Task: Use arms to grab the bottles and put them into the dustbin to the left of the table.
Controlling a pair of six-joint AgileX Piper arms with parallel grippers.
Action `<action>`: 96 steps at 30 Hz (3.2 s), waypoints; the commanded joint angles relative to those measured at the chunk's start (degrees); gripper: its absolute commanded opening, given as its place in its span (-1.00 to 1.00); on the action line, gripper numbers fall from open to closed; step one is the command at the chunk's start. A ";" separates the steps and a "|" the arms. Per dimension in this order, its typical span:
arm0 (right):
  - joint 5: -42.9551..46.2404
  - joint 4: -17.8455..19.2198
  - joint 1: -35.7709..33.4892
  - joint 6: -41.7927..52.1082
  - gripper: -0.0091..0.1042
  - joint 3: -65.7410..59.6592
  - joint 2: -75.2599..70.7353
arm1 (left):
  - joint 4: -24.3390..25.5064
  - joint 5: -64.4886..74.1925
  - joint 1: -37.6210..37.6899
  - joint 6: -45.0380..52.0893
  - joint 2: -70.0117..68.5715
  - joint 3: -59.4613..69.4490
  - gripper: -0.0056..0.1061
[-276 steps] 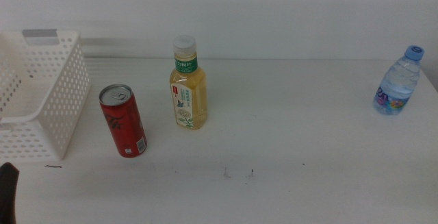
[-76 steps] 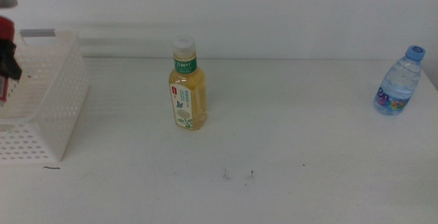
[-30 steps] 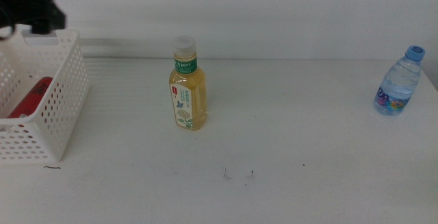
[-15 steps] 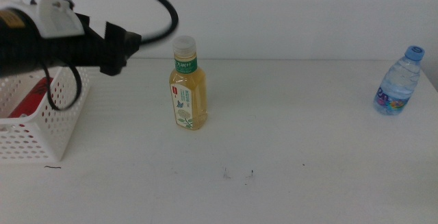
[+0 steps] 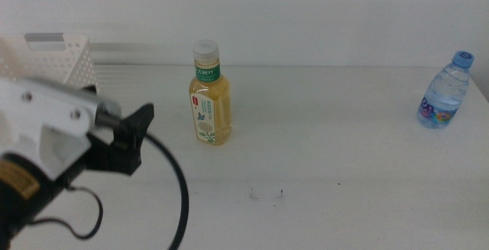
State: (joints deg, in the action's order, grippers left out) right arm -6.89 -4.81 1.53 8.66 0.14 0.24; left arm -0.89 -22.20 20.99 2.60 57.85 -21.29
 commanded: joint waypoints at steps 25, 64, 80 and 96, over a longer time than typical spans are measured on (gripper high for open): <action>0.56 0.11 0.28 0.13 0.78 -0.14 -0.24 | 5.35 -10.56 0.13 -5.21 -0.57 9.19 0.78; 0.56 0.11 0.28 0.13 0.78 -0.14 -0.24 | 16.43 -36.72 -3.89 -12.03 37.31 -0.98 0.78; 0.56 0.11 0.28 0.13 0.78 -0.14 -0.24 | 16.88 -36.72 -3.89 -13.60 49.95 -12.87 0.78; 0.56 0.11 0.28 0.13 0.78 -0.14 -0.24 | 19.01 -36.71 -3.89 -16.14 58.81 -21.67 0.78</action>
State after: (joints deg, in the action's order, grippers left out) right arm -6.89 -4.81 1.53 8.66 0.14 0.24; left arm 17.86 -58.13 17.21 -12.51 116.23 -42.24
